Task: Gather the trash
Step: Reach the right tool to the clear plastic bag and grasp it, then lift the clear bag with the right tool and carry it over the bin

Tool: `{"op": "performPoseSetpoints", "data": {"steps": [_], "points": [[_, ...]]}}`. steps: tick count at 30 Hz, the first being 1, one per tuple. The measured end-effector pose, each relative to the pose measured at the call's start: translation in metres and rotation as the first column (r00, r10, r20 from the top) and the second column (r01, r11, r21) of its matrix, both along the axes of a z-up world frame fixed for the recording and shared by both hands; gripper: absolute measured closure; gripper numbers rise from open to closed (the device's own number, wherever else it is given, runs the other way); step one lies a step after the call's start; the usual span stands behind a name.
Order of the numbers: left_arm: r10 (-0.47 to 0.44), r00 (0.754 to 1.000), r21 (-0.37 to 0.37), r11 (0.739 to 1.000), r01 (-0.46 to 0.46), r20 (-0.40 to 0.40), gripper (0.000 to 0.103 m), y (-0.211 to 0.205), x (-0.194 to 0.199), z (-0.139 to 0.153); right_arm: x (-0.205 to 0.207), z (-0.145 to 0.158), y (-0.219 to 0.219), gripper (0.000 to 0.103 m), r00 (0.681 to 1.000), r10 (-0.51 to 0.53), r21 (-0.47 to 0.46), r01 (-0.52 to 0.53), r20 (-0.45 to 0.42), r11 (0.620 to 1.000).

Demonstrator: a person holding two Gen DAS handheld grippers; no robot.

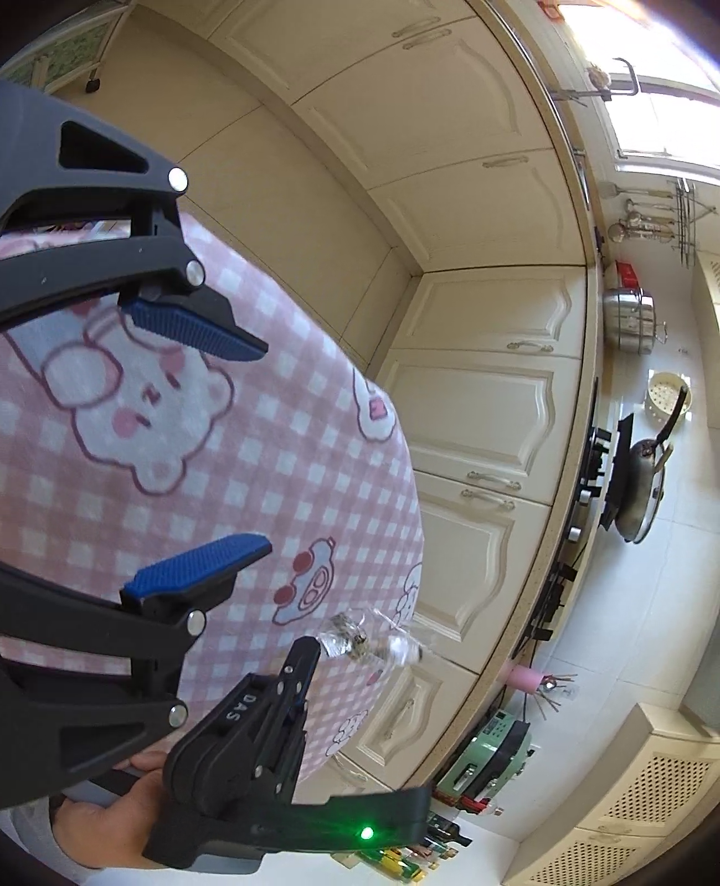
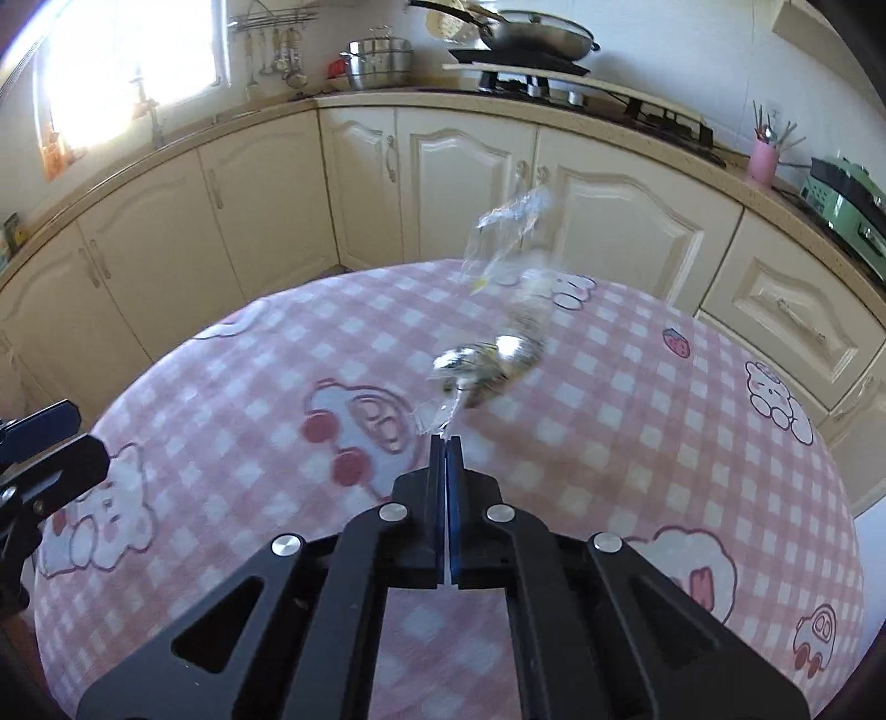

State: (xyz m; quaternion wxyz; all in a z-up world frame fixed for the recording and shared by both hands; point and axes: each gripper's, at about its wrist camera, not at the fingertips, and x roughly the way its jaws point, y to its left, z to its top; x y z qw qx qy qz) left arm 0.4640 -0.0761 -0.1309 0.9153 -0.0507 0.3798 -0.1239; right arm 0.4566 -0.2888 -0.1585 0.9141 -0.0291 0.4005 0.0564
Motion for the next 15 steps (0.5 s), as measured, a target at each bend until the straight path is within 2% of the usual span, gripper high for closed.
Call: {"op": "performPoseSetpoints", "data": {"steps": [8,15], "points": [[0.078,0.997,-0.032,0.996,-0.078,0.001,0.039,0.064,-0.033,0.002,-0.040,0.017,0.048,0.103,0.995,0.092,0.050,-0.093,0.034,0.994],[0.158,0.987,-0.059,0.986,-0.157,0.019,0.039,0.124,-0.078,0.002,-0.076,0.029,0.111,0.103,0.979,0.204,0.127,-0.206,0.031,0.970]]}}
